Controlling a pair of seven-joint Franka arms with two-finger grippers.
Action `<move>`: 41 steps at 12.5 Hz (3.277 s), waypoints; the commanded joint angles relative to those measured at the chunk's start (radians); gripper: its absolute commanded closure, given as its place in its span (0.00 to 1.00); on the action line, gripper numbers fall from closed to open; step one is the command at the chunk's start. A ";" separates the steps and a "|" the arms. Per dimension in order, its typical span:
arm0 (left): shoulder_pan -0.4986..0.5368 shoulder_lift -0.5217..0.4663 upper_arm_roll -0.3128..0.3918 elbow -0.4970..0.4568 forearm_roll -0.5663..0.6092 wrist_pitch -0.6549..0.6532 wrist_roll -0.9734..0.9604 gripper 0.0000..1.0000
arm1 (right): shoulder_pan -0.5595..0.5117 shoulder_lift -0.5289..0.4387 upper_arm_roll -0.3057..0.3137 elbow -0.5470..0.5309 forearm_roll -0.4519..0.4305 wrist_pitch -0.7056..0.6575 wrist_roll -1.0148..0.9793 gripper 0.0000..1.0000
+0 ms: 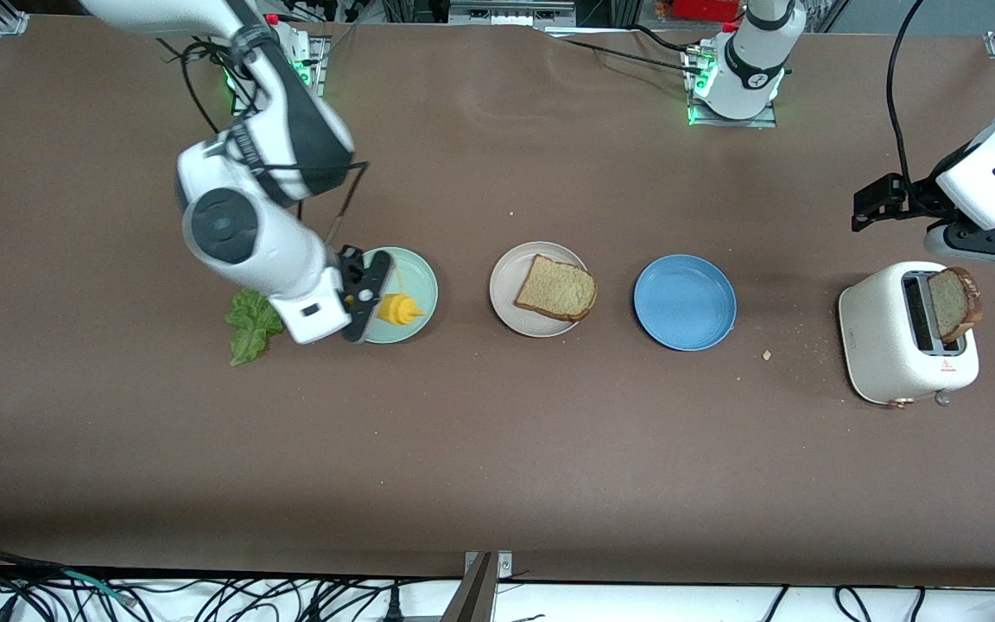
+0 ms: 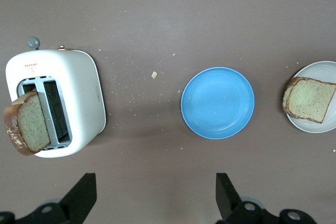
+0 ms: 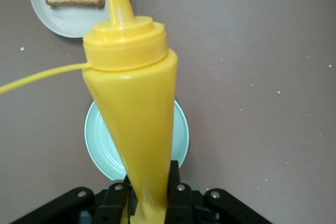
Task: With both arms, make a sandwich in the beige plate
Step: 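Carry the yellow bottle back and lower it beside the leaf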
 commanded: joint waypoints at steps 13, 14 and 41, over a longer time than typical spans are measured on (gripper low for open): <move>0.001 -0.005 0.000 0.010 0.003 -0.019 0.003 0.00 | -0.427 0.182 -0.022 -0.187 0.648 -0.108 -1.270 1.00; 0.001 -0.005 0.000 0.010 0.003 -0.019 0.003 0.00 | -0.431 0.196 -0.038 -0.224 0.698 -0.101 -1.350 1.00; 0.001 -0.005 0.000 0.010 0.003 -0.019 0.003 0.00 | -0.399 0.178 -0.141 -0.270 0.719 0.105 -1.524 0.00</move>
